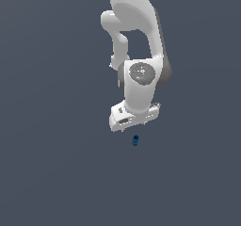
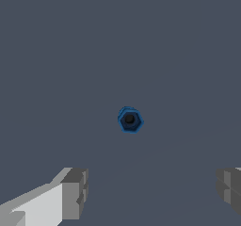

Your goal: Pick up the object and move it to a goal position.

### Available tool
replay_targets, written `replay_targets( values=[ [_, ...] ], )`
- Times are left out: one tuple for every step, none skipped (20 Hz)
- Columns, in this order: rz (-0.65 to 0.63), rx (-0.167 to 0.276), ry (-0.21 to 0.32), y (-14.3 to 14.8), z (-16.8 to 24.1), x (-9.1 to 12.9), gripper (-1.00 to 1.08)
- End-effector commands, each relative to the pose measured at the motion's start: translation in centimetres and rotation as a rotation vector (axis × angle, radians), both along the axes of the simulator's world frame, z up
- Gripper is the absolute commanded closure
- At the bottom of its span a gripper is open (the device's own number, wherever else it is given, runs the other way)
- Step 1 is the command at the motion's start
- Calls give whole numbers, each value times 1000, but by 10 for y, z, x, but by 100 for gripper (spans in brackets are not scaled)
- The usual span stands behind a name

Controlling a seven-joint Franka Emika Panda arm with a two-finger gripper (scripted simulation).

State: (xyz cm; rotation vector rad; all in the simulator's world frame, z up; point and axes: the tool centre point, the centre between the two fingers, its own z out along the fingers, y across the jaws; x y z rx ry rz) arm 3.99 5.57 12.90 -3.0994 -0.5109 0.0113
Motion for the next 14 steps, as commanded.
replay_targets(
  values=[
    [60,0,-2,6,-11,9,-92],
    [79,0,-3,7,-15,11,-92],
    [97,0,-4,9,-19,14,-92],
    [113,0,-4,11,-22,16,-92],
    [128,1,-5,12,-25,18,-92],
    [140,1,-5,13,-28,20,-92],
    [151,1,-6,14,-30,21,-92],
    [161,1,-6,15,-32,22,-92],
    [168,1,-7,16,-33,23,-92],
    [174,1,-7,17,-35,24,-92],
    [178,1,-7,17,-35,24,-92],
    [181,1,-7,17,-36,25,-92],
    [182,1,-7,17,-36,25,-92],
    [176,1,-6,17,-36,24,-92]
  ],
)
